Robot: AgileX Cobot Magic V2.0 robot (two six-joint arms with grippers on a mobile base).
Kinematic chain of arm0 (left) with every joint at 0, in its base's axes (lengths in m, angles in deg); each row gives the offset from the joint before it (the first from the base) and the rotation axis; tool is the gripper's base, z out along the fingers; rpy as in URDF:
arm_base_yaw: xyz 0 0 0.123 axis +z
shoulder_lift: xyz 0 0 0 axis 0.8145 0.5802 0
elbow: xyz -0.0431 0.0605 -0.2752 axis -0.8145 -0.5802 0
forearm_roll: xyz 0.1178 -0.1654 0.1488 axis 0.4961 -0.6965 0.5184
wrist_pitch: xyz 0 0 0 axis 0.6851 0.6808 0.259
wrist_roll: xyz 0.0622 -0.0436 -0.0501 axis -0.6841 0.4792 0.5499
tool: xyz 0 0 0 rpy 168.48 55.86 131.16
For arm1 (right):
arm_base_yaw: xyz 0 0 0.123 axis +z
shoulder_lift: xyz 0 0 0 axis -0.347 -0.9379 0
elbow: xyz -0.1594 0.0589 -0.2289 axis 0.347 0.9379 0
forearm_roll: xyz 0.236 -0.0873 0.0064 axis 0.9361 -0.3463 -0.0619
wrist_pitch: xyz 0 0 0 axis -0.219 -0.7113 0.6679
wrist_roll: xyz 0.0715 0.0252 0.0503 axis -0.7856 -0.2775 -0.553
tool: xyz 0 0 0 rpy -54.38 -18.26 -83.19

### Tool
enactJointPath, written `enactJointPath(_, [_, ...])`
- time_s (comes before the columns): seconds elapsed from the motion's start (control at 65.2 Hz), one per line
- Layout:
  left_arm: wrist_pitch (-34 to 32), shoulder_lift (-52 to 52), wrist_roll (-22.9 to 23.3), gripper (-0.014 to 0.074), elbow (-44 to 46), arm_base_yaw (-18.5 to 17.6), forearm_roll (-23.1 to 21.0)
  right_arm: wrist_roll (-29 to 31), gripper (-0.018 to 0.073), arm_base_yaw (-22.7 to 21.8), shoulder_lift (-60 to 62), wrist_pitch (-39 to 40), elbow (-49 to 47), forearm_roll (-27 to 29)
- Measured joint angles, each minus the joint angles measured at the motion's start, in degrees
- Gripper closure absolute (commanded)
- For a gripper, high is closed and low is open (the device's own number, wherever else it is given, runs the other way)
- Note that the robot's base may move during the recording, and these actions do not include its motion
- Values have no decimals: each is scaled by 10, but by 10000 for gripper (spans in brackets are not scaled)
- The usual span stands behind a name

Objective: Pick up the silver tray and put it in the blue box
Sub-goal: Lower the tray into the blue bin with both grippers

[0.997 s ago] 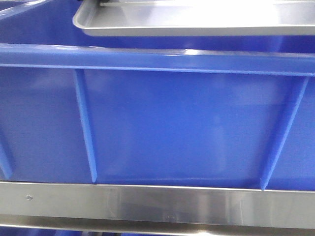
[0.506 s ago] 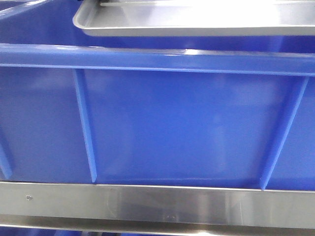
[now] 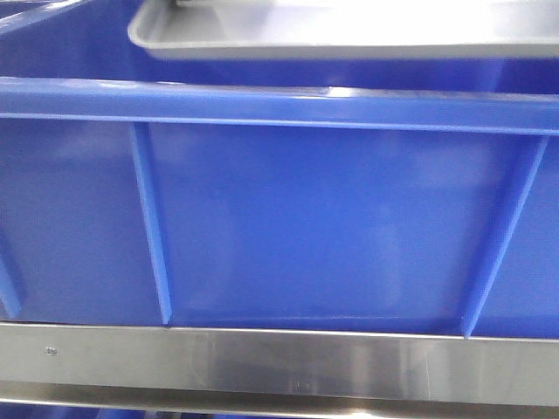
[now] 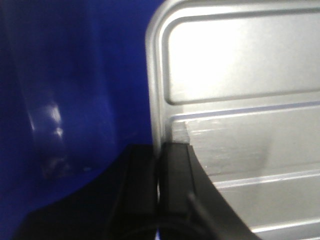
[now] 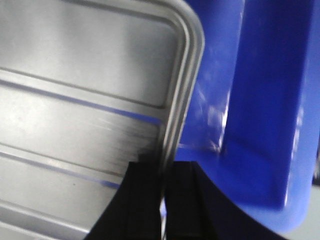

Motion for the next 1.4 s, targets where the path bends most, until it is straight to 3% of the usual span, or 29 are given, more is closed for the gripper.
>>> enactJointPath(0.261, [-37,3,-1,694,24,38,34,23,503,0,-53,16,-90,-19])
enactJointPath(0.598, [-79,92,-31,694,24,122,10,28,503,-5,-225,40,-144,-73])
enactJointPath(0.875, [-106,178,-37,694,24,127,1,28,503,-45,-333,51,-144,-74])
enactJointPath(1.136, [-122,210,-36,683,24,129,-3,32,498,-60,-359,62,-144,-66])
enactJointPath(1.258, [-124,210,-41,587,26,138,-6,32,426,-61,-359,73,-144,-66])
enactJointPath(1.396, [-121,210,-76,333,33,151,-21,42,177,-61,-359,86,-145,-67])
